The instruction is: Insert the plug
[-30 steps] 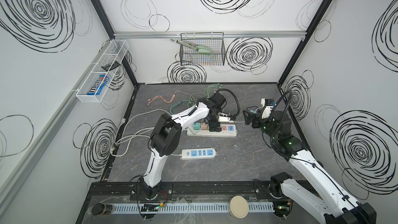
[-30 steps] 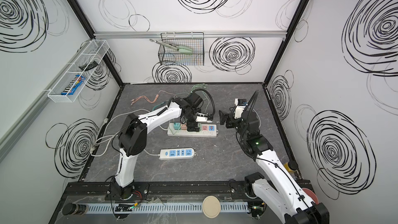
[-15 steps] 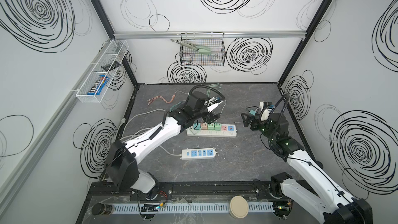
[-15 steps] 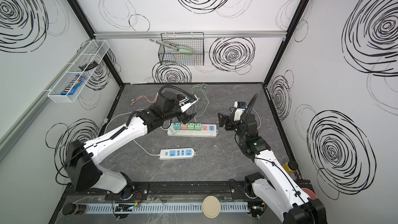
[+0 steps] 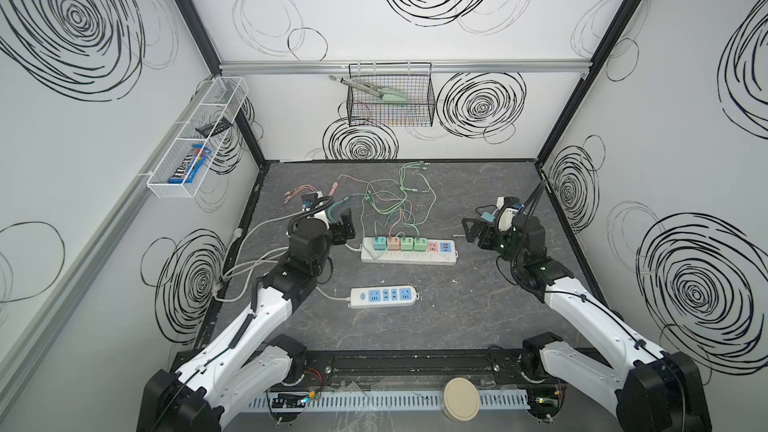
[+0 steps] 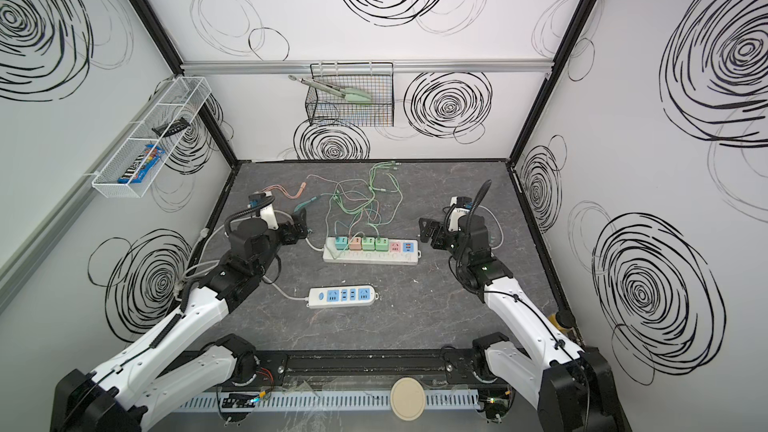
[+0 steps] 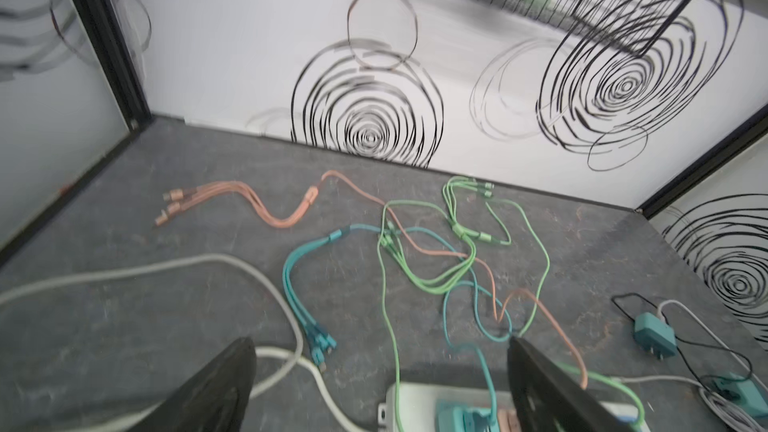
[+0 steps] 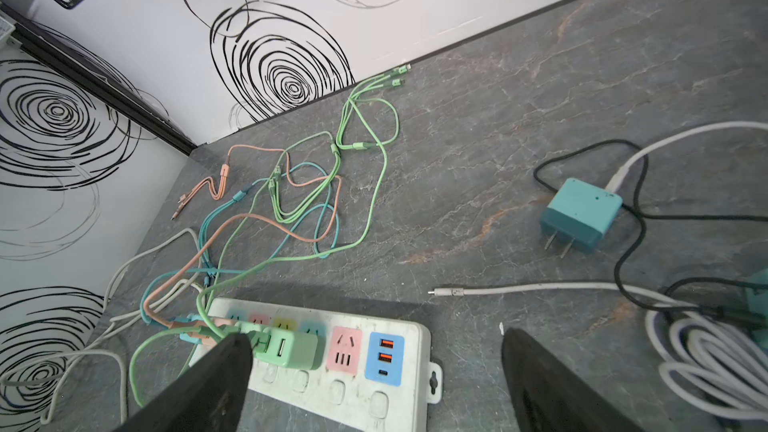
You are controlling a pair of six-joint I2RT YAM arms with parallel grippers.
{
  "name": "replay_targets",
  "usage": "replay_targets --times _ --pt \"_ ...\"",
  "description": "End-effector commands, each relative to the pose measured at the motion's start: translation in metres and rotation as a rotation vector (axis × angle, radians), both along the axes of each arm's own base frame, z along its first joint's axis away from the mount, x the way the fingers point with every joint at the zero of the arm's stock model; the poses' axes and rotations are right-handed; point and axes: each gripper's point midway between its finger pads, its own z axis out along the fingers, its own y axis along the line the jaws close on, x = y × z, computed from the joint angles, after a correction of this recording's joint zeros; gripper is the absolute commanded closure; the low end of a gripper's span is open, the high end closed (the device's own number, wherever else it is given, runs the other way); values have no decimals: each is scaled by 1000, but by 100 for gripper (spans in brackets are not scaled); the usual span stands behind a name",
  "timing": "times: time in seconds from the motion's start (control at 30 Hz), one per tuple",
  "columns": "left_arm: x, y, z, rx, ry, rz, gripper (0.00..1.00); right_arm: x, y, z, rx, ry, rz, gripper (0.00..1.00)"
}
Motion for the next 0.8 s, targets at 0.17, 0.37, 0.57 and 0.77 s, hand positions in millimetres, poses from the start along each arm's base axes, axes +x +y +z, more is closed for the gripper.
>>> replay_targets --times 0.17,0.37,0.57,0.77 --pt "-51 -55 -107 -258 362 -184 23 -23 19 -39 80 155 103 6" --pt "-78 -86 -145 -179 498 -260 37 -56 33 -66 82 255 243 20" --pt "-68 -101 -156 -223 527 -291 62 -79 48 -86 145 333 346 56" --pt "-57 -111 -157 -299 514 -314 73 -81 55 -109 161 456 366 87"
